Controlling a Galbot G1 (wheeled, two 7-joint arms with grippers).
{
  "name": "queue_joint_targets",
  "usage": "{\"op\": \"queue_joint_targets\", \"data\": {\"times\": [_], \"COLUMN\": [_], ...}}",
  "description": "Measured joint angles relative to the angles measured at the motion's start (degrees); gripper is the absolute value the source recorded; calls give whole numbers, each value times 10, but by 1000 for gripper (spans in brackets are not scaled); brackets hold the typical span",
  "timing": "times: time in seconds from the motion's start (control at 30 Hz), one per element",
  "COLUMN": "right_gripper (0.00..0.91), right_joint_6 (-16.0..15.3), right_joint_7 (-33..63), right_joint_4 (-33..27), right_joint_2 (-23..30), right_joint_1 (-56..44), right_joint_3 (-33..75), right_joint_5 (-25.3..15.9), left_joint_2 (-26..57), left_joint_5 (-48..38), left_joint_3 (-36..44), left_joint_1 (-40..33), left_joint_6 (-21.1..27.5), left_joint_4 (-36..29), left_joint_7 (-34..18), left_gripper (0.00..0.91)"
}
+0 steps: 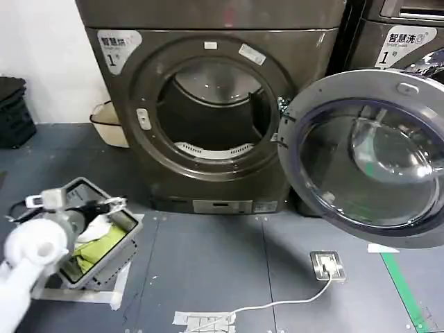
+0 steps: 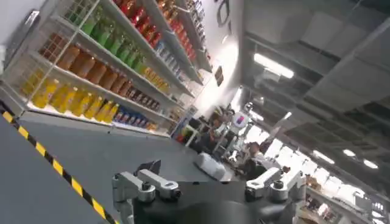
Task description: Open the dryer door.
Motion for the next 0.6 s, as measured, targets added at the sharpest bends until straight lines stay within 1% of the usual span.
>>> {"op": "queue_joint_targets", "data": {"times": [0.13, 0.33, 0.43, 0.53, 0.6], "right_gripper": [907, 907, 907, 907, 907], "right_joint_6": [0, 4, 5, 6, 12], "right_joint_7": [0, -3, -3, -3, -3], "right_joint_4": [1, 1, 1, 4, 5], "right_joint_2": [0, 0, 0, 1, 2], "right_joint_1": [6, 10, 12, 14, 14], "right_joint_3": [-8, -16, -18, -21, -21], "right_joint_5": [0, -1, -1, -2, -4], "left_joint_2": [26, 57, 72, 80, 82], "left_joint_5": [-123, -245, -285, -300, -309], "left_joint_3": [-16, -14, -2, 12, 20], "left_joint_1": [-2, -16, -22, -36, -43], "left_joint_6": [0, 0, 0, -1, -1], "left_joint_4": [35, 84, 104, 121, 127], "left_joint_7": [-66, -133, -154, -165, -167], "left_gripper": [907, 907, 907, 907, 907]}}
